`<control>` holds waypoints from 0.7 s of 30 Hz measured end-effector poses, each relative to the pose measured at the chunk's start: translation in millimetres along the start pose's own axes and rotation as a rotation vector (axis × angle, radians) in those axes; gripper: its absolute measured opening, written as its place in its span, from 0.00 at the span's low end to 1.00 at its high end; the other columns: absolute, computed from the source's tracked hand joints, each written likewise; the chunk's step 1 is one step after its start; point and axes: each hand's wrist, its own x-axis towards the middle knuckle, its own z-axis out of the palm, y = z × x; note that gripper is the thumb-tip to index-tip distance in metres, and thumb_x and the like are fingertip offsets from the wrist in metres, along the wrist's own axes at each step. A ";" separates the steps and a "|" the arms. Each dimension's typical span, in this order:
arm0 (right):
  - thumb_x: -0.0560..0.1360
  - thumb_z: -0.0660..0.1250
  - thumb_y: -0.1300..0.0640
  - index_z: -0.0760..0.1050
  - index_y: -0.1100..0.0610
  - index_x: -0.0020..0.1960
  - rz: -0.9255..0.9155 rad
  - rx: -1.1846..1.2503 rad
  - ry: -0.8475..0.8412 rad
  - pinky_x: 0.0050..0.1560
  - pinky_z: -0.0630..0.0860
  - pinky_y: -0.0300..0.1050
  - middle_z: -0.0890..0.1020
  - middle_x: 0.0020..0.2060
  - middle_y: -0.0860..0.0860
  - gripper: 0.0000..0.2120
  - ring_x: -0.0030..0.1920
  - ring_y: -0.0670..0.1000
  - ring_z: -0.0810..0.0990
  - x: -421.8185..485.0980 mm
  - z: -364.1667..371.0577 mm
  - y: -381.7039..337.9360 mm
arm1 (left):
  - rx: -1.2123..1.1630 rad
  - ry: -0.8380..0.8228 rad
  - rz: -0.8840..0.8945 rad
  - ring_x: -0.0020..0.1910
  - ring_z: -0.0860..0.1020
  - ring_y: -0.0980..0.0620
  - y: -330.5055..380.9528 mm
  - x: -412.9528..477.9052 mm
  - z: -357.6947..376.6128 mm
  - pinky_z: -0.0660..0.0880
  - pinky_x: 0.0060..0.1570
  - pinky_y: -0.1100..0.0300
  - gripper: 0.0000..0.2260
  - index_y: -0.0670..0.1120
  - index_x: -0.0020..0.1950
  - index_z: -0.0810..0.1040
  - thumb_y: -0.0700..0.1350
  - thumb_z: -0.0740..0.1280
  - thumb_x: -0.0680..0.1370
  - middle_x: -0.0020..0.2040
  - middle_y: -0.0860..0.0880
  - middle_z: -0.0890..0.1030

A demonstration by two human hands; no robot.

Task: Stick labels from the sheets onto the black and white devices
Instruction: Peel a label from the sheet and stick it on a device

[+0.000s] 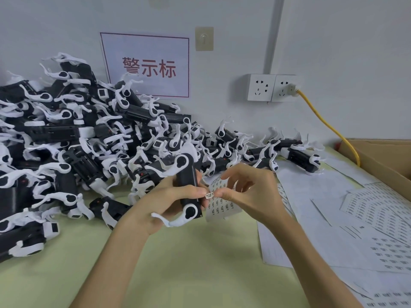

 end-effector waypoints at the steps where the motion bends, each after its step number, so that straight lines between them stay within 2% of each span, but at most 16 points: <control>1: 0.62 0.74 0.27 0.81 0.46 0.45 -0.006 -0.019 -0.002 0.33 0.77 0.44 0.82 0.33 0.44 0.25 0.30 0.49 0.78 0.0 -0.1 0.5 | 0.027 0.011 -0.007 0.39 0.81 0.45 -1.4 0.4 2.1 0.79 0.43 0.53 0.11 0.50 0.40 0.83 0.41 0.79 0.61 0.41 0.44 0.81; 3: 0.63 0.74 0.28 0.82 0.46 0.44 -0.008 -0.041 0.000 0.33 0.76 0.42 0.82 0.33 0.43 0.23 0.30 0.49 0.78 0.0 -0.3 1.0 | 0.078 0.035 0.018 0.39 0.80 0.47 -3.8 1.2 5.8 0.76 0.47 0.52 0.10 0.53 0.39 0.84 0.43 0.79 0.61 0.40 0.45 0.81; 5: 0.66 0.74 0.31 0.83 0.47 0.43 0.017 -0.060 0.019 0.33 0.77 0.45 0.82 0.33 0.44 0.20 0.30 0.49 0.78 1.0 -0.1 0.5 | 0.046 0.044 0.085 0.40 0.81 0.48 -5.6 2.5 7.3 0.77 0.47 0.53 0.10 0.53 0.39 0.83 0.43 0.79 0.62 0.41 0.45 0.82; 8: 0.73 0.73 0.45 0.84 0.51 0.42 0.096 0.055 0.040 0.31 0.76 0.47 0.84 0.35 0.46 0.09 0.30 0.51 0.78 3.5 3.0 -2.6 | -0.046 0.070 0.197 0.40 0.81 0.50 -6.9 4.8 7.3 0.80 0.45 0.58 0.09 0.54 0.39 0.83 0.42 0.77 0.64 0.43 0.46 0.83; 10: 0.76 0.73 0.53 0.84 0.53 0.42 0.155 0.258 0.032 0.32 0.74 0.40 0.84 0.34 0.48 0.05 0.29 0.49 0.79 4.2 5.1 -6.9 | 0.063 0.098 0.270 0.41 0.81 0.51 -7.0 4.3 10.0 0.79 0.49 0.56 0.06 0.56 0.40 0.85 0.46 0.76 0.66 0.44 0.49 0.85; 13: 0.76 0.74 0.57 0.84 0.53 0.40 0.224 0.440 -0.011 0.35 0.74 0.36 0.84 0.36 0.50 0.06 0.31 0.49 0.79 3.6 7.4 -12.9 | 0.183 0.156 0.352 0.46 0.82 0.50 -6.6 4.0 13.9 0.79 0.51 0.53 0.07 0.58 0.42 0.85 0.49 0.76 0.66 0.49 0.47 0.86; 16: 0.76 0.74 0.60 0.85 0.54 0.39 0.292 0.516 -0.015 0.35 0.73 0.36 0.83 0.36 0.52 0.07 0.32 0.48 0.77 3.4 9.5 -14.7 | 0.334 0.207 0.400 0.45 0.83 0.47 -8.8 5.7 14.5 0.81 0.49 0.49 0.07 0.58 0.44 0.85 0.47 0.76 0.69 0.47 0.39 0.84; 18: 0.75 0.75 0.60 0.84 0.56 0.40 0.326 0.535 -0.003 0.35 0.74 0.36 0.82 0.35 0.52 0.06 0.31 0.48 0.76 3.6 10.2 -14.9 | 0.430 0.228 0.432 0.42 0.82 0.46 -11.3 6.0 12.9 0.80 0.44 0.57 0.08 0.57 0.46 0.85 0.44 0.74 0.72 0.43 0.35 0.82; 19: 0.75 0.75 0.61 0.84 0.56 0.40 0.337 0.545 0.006 0.35 0.74 0.36 0.82 0.34 0.51 0.06 0.31 0.47 0.76 3.8 10.2 -14.7 | 0.470 0.241 0.451 0.40 0.82 0.48 -11.5 5.9 12.6 0.78 0.42 0.63 0.08 0.57 0.47 0.85 0.44 0.73 0.72 0.40 0.37 0.83; 21: 0.74 0.75 0.62 0.84 0.57 0.40 0.351 0.549 0.024 0.35 0.74 0.36 0.82 0.34 0.50 0.05 0.31 0.47 0.76 4.4 9.9 -14.4 | 0.545 0.256 0.476 0.37 0.83 0.52 -13.7 6.6 11.6 0.77 0.41 0.66 0.09 0.55 0.50 0.85 0.44 0.73 0.72 0.36 0.45 0.84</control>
